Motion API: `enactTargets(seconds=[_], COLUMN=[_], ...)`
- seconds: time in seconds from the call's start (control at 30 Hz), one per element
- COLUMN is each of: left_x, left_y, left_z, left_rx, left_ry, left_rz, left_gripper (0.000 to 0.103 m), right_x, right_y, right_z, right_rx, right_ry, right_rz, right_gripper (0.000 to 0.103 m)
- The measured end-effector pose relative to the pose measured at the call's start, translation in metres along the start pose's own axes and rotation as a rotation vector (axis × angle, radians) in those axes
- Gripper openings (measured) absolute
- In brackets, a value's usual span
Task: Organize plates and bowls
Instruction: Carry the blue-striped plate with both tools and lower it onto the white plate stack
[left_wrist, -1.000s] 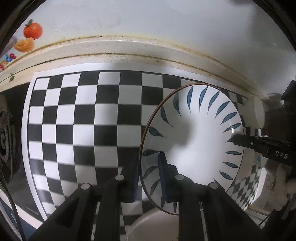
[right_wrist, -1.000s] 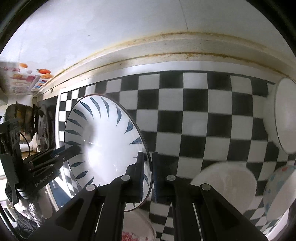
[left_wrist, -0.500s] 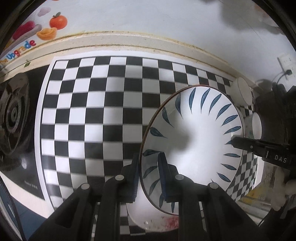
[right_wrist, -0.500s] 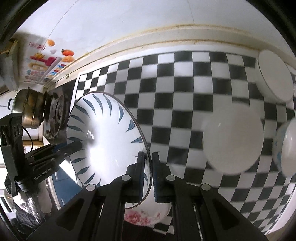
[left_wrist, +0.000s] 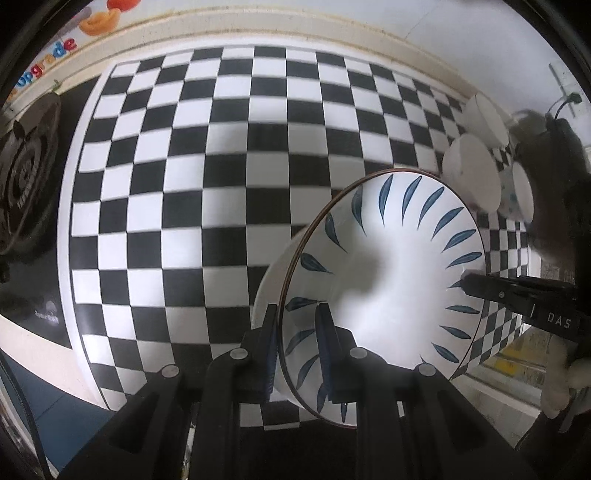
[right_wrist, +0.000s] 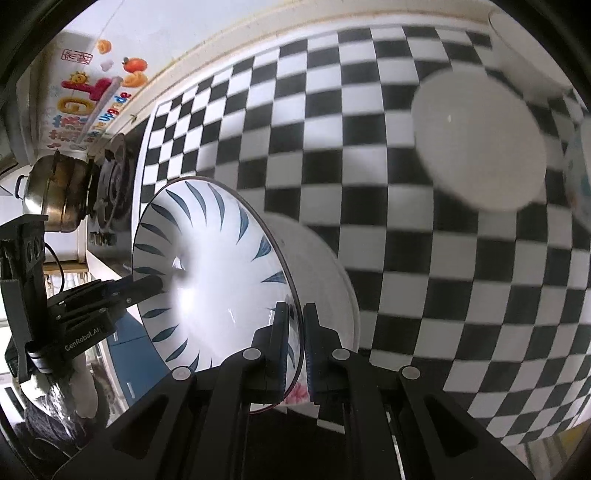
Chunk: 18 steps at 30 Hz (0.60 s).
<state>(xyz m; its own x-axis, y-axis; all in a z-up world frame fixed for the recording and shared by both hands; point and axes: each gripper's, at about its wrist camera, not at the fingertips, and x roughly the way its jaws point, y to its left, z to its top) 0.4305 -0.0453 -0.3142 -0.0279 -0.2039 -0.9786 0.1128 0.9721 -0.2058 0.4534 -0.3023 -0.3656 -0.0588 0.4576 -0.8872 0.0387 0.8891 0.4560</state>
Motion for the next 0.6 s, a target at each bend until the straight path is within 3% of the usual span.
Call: enactTargets(seconds=[0.6], left_x=[0.045], left_y=[0.002], left_z=[-0.014], left_rx=[-0.001], left_ry=[0.090], left_rz=[0.034], left_gripper=[0.016], right_x=[0.050], right_y=[-0.021], right_z=[-0.021], right_rx=[0.029], right_ry=[0.072], right_rz=[-0.031], right_gripper=[0.009])
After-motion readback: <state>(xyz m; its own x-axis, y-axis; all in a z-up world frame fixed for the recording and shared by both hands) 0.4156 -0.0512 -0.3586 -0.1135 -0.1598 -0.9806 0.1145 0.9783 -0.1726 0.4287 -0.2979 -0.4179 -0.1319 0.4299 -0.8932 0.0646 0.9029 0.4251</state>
